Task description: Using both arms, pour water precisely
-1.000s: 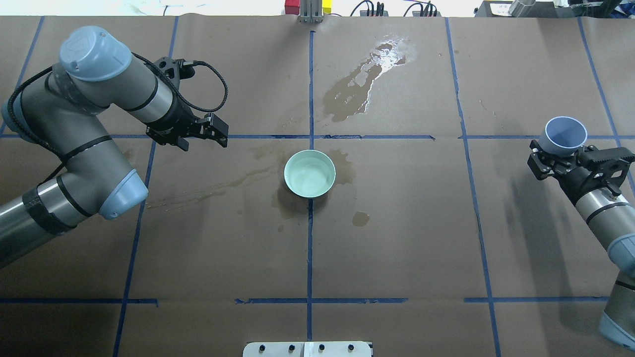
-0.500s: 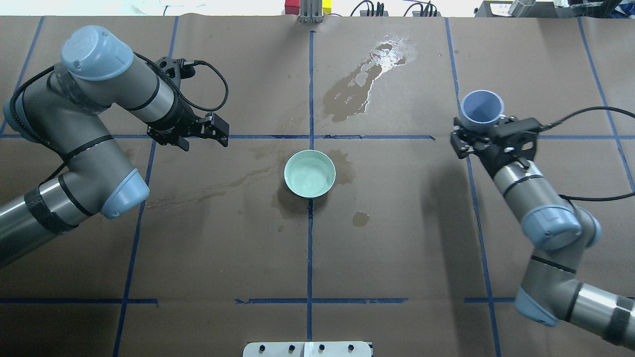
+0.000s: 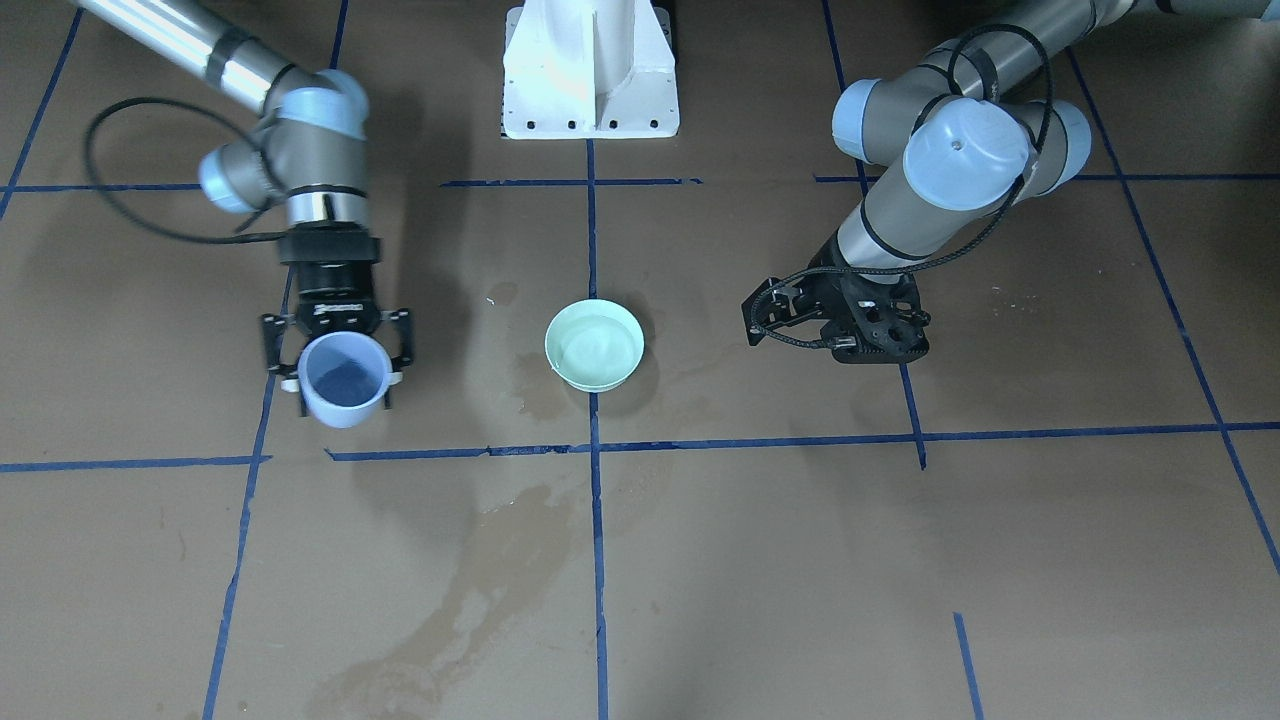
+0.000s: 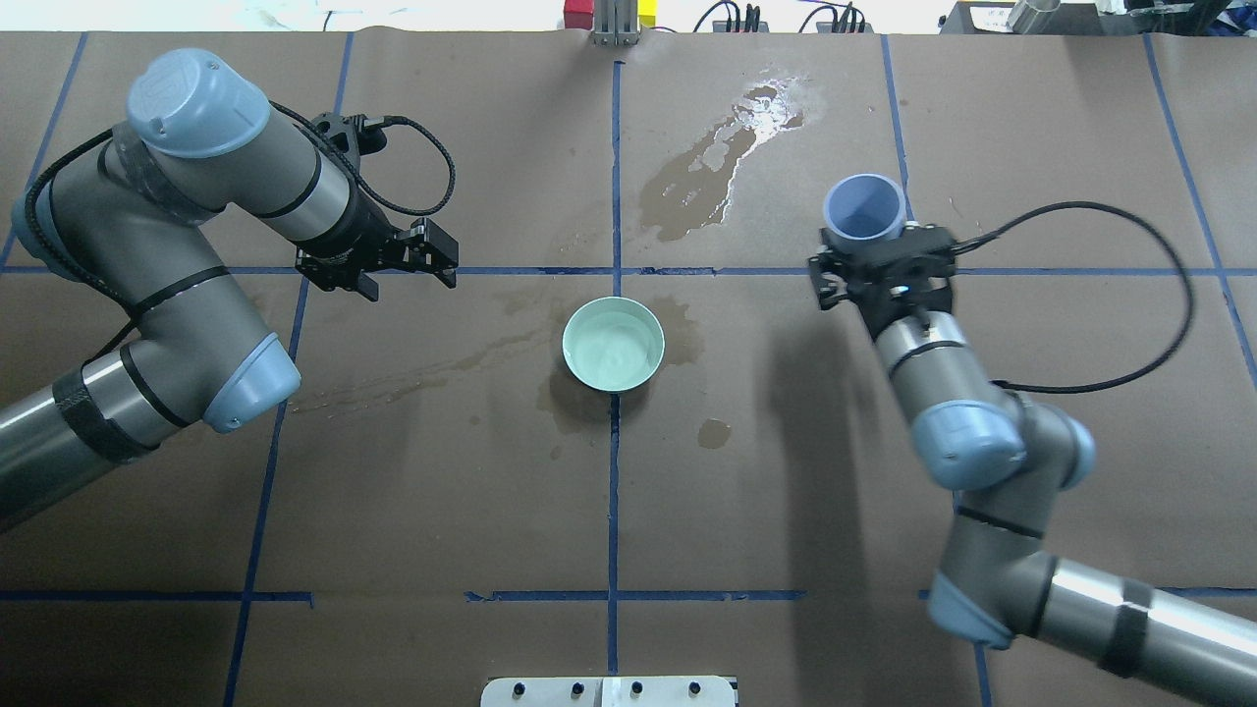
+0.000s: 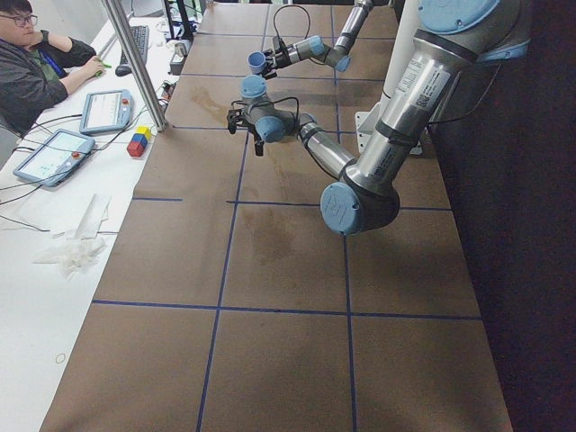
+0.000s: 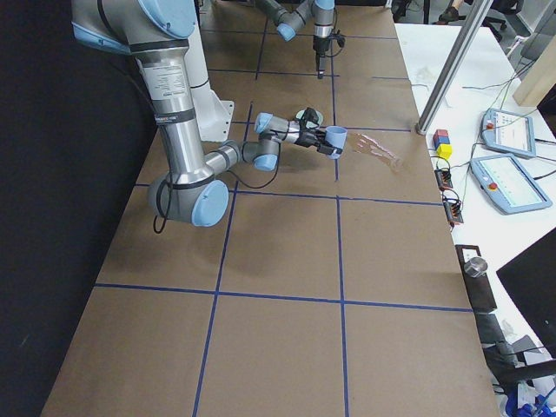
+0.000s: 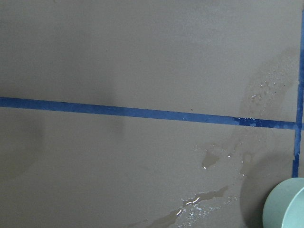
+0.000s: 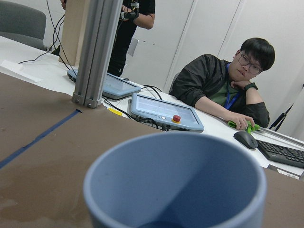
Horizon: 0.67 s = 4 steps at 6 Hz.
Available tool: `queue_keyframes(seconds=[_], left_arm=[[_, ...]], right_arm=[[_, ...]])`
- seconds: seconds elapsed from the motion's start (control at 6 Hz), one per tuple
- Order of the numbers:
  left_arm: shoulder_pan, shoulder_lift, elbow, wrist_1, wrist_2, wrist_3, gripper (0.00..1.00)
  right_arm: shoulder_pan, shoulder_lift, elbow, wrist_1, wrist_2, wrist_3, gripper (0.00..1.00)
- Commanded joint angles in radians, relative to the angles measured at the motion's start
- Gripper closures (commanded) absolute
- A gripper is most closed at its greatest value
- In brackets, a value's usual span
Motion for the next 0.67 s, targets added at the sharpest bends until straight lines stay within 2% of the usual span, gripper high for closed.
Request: queue_keyframes(seconds=[0.0,0.33,0.5], left_arm=[[0.0,0.0,-0.002,0.0,-0.002,-0.001,0.0],[0.0,0.0,-0.002,-0.001,-0.002,-0.001,0.0],[0.0,0.001,-0.002,-0.001,-0.002,-0.001,0.0]], right_arm=[[-0.081,0.1,-0.001,-0.225,-0.143,-0.004,1.0],[-0.121,0.186,-0.003,-0.46,-0.203,-0.004,1.0],[-0.133,0.188,-0.004,-0.481,-0.208,-0.066,1.0]])
